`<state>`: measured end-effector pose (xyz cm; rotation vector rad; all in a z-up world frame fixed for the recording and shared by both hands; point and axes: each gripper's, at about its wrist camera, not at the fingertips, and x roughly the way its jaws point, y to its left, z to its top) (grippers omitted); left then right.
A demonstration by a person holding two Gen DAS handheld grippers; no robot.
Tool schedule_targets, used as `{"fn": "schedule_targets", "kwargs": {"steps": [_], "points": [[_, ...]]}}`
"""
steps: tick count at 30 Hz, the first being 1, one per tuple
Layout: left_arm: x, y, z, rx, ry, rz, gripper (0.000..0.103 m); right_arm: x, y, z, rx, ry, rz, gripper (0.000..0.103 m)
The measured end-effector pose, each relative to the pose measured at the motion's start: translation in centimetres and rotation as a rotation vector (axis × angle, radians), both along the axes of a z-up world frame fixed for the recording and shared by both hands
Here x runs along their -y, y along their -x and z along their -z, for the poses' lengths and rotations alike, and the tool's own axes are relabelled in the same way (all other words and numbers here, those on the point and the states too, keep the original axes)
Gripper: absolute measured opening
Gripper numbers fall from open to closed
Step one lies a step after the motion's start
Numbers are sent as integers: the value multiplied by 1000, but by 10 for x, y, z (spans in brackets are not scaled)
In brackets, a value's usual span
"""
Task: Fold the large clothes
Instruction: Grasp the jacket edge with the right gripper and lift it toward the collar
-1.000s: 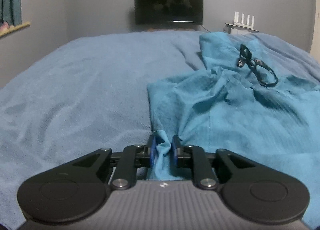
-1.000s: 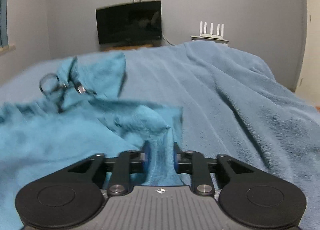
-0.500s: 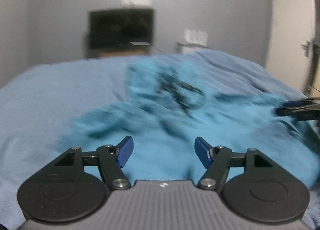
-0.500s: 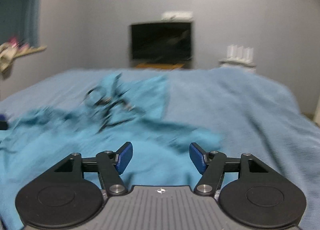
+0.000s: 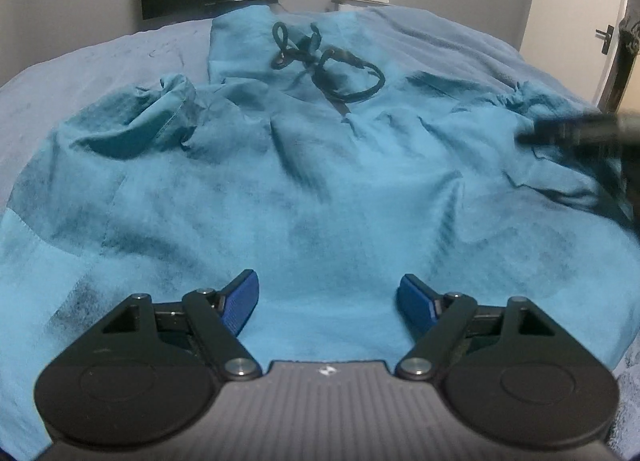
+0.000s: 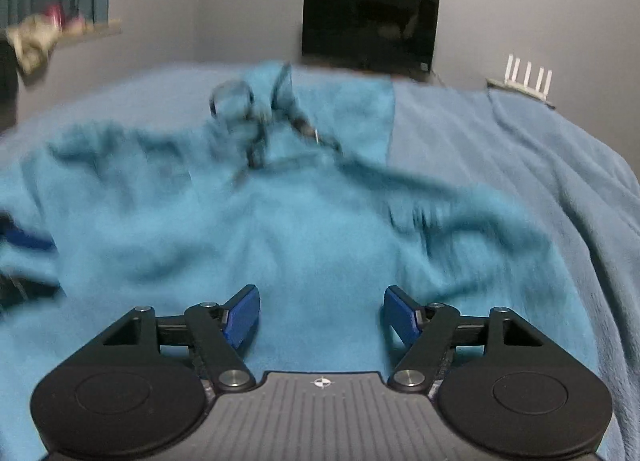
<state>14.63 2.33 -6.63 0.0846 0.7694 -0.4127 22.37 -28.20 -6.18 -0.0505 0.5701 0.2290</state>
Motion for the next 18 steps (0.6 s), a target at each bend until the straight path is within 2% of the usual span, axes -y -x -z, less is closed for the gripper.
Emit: {"fn": "schedule_targets", "kwargs": {"steps": [4,8,9,12,15,18], "points": [[2,-1,-4,5,3,-12,78,5,-39,-24,35,-73,18,73],[1,2,-16,136,-12,-21,80,11,-113,-31,41,-163,77,73],[1,1,-15,142,-22,-21,82,11,-134,-30,36,-169,99,73],[-3,-11,5,47,-4,-32,83,17,-192,-24,22,-198,179,72],[-4,-14,13,56,5,-10,91,25,-244,-12,5,-227,267,72],[-3,-17,19,65,16,14,97,36,-289,5,-29,-322,318,72]]}}
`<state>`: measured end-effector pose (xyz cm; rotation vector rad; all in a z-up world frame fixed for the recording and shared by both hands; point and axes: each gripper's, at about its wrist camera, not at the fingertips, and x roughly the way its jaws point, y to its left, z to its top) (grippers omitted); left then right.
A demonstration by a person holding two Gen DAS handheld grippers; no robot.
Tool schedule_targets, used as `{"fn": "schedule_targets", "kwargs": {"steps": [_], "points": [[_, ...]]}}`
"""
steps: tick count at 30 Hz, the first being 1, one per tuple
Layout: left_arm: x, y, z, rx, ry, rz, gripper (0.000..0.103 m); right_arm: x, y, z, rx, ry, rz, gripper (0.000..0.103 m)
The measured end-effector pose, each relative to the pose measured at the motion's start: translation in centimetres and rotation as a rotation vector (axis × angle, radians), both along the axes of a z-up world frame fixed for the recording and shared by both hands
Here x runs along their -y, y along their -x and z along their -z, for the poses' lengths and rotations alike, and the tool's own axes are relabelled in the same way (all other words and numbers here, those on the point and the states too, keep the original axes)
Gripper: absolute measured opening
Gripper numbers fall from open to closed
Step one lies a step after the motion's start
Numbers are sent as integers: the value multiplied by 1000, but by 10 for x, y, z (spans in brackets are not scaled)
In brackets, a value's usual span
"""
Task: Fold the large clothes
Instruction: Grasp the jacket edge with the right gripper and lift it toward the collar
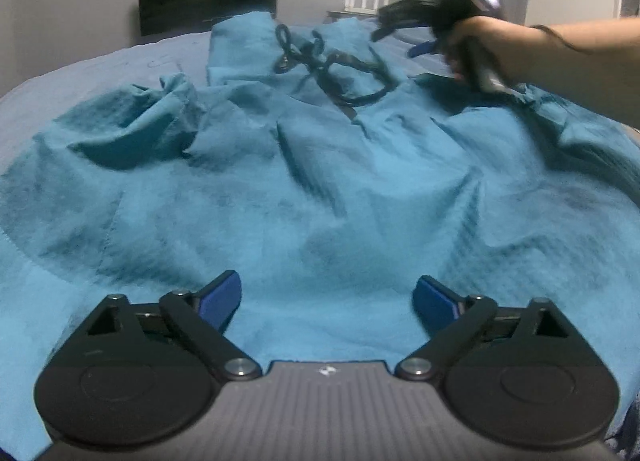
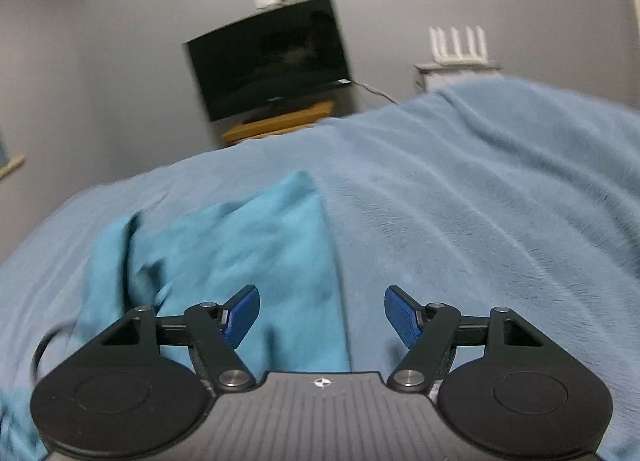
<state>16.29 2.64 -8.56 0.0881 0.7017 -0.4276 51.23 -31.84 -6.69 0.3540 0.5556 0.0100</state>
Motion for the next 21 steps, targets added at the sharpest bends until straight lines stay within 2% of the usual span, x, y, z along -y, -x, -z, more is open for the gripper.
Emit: {"fn": "schedule_targets", "kwargs": {"steps": [3,8,9,11,14,18,21], "points": [[0,-4,3,4,14,14,100,7,-30,17,-24,-123,6,72],[3,-5,3,14,16,27,102,4,-57,33,-81,-231,-71,73],[3,-4,3,16,16,29,102,4,-59,32,-78,-272,-103,69],[2,-4,4,16,19,31,102,3,-55,24,-32,-278,-150,18],[1,-4,4,16,25,32,102,3,-36,6,68,-276,-194,7],[-1,-3,2,12,32,33,102,6,13,-30,210,-275,-277,5],[-4,-3,0,5,39,33,103,4,64,-59,296,-281,-358,5]]}}
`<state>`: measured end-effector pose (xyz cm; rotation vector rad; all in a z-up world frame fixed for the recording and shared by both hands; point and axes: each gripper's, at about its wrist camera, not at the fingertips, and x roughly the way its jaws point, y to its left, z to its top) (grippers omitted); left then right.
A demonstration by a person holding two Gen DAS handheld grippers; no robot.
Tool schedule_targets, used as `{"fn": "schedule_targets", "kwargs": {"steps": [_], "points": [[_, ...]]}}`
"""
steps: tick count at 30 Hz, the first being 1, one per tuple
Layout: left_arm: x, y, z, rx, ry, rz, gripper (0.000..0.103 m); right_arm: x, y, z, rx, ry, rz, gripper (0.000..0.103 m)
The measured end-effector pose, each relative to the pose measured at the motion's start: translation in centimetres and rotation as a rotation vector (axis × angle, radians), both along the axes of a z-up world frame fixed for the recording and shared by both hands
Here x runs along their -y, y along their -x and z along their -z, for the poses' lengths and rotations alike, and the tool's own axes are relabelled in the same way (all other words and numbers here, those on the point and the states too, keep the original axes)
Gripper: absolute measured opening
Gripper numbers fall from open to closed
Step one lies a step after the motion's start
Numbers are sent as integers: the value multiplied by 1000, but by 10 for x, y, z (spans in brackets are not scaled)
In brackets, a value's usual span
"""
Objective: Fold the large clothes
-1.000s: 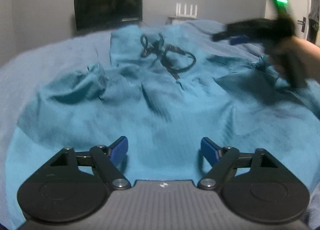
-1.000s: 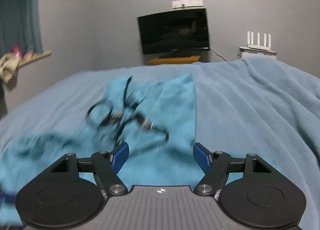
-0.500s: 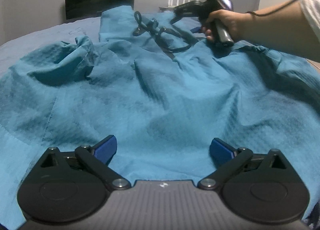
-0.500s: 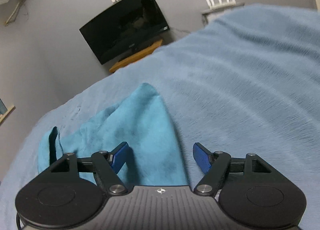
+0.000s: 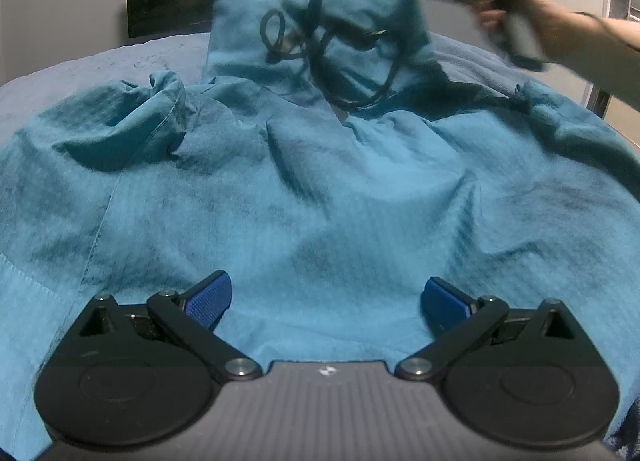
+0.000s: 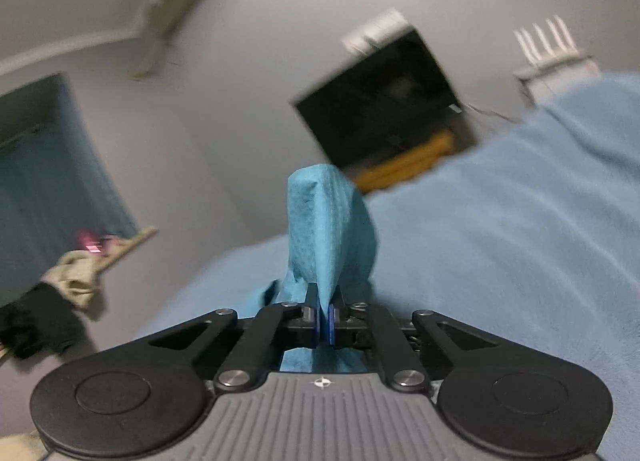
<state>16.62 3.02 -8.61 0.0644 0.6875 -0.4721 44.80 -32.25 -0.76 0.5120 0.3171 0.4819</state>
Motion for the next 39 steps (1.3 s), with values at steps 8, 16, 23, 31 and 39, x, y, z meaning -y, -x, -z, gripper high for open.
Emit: {"fn": "schedule_targets", "kwargs": {"steps": [8,16,23,31,39], "points": [[-30,5,-21,4,75,-117,102,-19,170,-34,88,152,-144,4],[-109,34,-69,91,200,-454,102,-31,289,10,-138,285,-90,21],[-135,68,-97,126,274,-554,102,-23,325,22,-270,265,-2,36],[-78,76,-101,215,114,-340,102,-11,296,46,-328,29,191,51],[-51,63,-93,222,102,-258,102,-25,264,63,-381,-99,49,79]]}}
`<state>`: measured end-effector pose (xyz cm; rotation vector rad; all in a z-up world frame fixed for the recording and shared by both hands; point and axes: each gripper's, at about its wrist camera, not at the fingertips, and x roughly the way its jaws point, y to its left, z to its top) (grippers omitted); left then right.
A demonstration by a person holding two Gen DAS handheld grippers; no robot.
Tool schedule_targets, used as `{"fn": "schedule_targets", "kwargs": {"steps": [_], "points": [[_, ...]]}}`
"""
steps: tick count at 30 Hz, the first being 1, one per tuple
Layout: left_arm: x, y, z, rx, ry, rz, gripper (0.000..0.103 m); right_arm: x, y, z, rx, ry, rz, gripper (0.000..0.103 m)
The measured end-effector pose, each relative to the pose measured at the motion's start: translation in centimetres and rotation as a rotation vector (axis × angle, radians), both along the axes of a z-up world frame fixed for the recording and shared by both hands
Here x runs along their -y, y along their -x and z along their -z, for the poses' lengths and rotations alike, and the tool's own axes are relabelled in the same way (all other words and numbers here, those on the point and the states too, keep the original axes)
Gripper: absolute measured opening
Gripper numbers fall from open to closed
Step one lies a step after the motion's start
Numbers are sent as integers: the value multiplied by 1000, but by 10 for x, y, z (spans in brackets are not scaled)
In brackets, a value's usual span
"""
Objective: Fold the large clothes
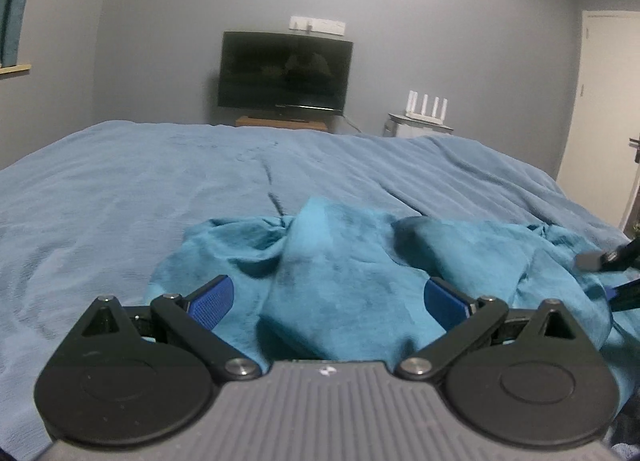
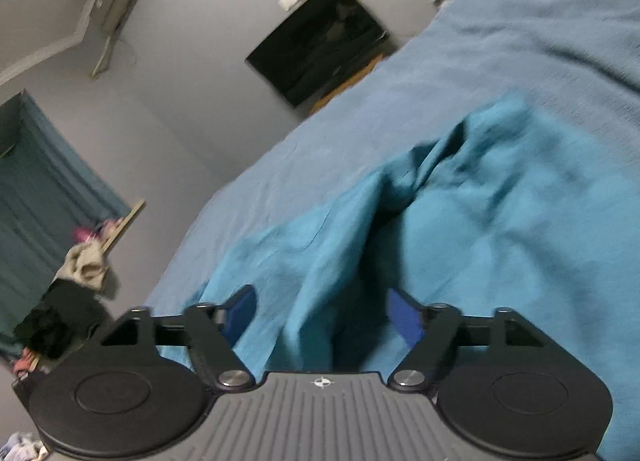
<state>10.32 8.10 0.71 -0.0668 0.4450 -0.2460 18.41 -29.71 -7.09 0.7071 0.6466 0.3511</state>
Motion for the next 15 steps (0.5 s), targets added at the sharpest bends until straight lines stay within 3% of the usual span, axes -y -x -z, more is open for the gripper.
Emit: {"fn": "schedule_targets", "kwargs": {"steps": [1,2,3,4,5,7,10,12,15], "points": [[3,-4,2,0,-6,7,102,-5,-3,3,-16,7,-23,70],[6,-6,3,1,-11,12,102,-10,-6,5,-17,32,-46,37],[7,-8,4,4,-13,17,102,-15,-7,3,-3,76,-75,17],[6,-10,4,11,-11,25,102,-18,-5,-3,25,145,-68,13],[6,-12,4,20,-10,32,102,-19,-2,-12,71,215,-50,11],[10,-15,3,37,-8,42,102,-13,5,-26,101,257,4,9],[18,-17,3,56,-19,69,102,-4,2,-24,45,373,67,10],[24,-18,5,64,-43,97,102,-6,-2,-12,-19,464,82,13],[34,-16,10,82,-90,137,102,-12,-3,-12,-17,474,108,26]]}}
